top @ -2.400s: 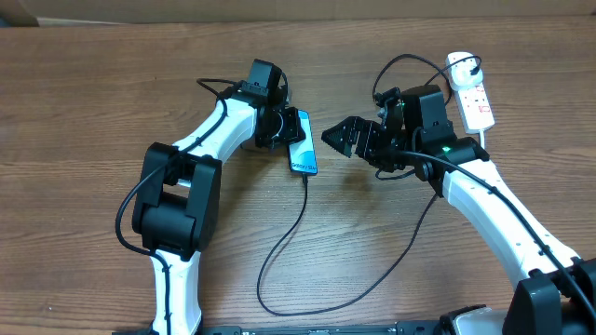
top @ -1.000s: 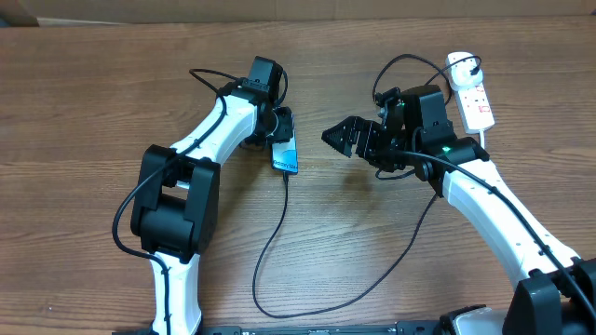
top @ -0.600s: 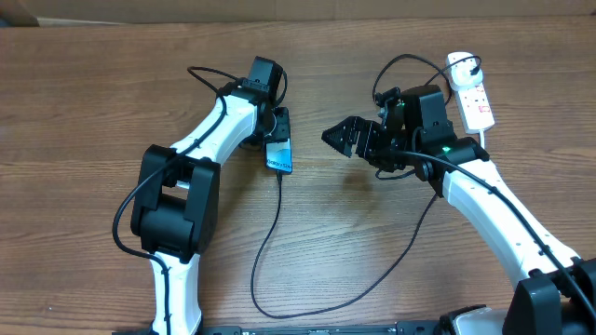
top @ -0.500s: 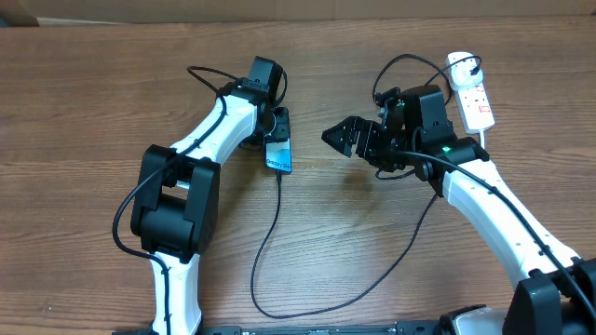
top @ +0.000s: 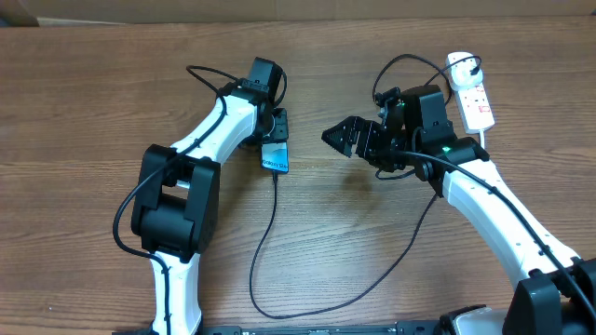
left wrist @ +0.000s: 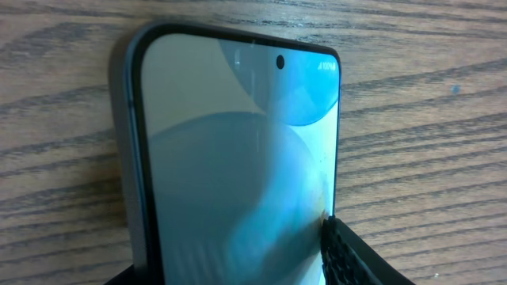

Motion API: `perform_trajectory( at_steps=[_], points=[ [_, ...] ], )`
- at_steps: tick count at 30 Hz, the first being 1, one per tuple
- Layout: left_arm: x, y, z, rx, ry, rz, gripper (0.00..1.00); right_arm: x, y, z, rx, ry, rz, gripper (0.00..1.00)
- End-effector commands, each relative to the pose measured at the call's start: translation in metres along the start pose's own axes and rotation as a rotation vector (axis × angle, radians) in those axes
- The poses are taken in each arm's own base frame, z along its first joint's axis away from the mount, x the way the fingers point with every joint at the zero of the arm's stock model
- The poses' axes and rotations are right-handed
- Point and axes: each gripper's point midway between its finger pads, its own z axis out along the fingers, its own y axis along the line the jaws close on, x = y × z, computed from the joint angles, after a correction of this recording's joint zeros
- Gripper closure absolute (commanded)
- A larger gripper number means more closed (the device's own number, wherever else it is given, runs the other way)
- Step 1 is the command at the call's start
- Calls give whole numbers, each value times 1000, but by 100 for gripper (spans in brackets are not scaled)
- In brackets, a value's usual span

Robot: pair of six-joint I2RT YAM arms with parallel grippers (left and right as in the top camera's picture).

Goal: Plug charger to phone and switch on socket

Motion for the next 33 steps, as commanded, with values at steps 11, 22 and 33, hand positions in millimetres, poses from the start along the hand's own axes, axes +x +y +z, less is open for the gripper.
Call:
perform_trajectory(
  at_steps=[11,22,33],
  points=[
    [12,19,17,-89,34,33,48,-5,2,-4,1,-23,-26,0],
    [12,19,17,-89,34,37,43,-5,2,-4,1,-23,-26,0],
    [11,23,17,-112,30,38,39,-5,2,-4,1,-23,-26,0]
  ],
)
